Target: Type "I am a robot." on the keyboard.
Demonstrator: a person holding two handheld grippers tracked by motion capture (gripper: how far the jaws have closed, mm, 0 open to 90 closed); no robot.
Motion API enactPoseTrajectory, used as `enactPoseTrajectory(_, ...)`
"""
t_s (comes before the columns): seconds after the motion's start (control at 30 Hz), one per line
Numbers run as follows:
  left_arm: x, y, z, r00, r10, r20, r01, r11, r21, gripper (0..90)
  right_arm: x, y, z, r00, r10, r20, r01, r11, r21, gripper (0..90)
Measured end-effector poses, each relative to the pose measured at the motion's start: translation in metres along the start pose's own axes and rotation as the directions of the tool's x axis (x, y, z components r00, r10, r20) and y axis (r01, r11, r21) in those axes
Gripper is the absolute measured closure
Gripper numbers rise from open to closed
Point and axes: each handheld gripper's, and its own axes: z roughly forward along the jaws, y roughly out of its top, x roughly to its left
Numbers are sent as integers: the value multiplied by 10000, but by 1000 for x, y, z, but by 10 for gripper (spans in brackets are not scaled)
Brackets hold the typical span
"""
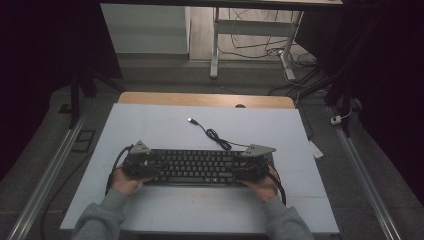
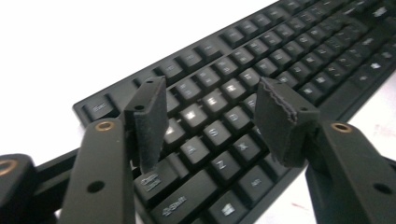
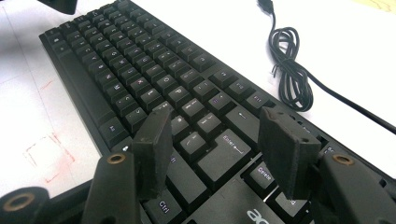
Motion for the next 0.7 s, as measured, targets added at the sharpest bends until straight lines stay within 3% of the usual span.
enactPoseTrajectory(0.27,5,-4,3,9998,171,61,-173,9990,408,670,0,-1,1,10000,-10,11,10,10000,52,453)
enactPoseTrajectory(0.5,3,-4,6,9982,600,91,-605,9945,859,883,0,-1,2,10000,-23,16,23,10000,22,453)
enactPoseTrajectory(0.7,5,-6,10,9979,641,-54,-631,9919,1106,887,1,-1,2,9999,-135,82,134,9998,146,451)
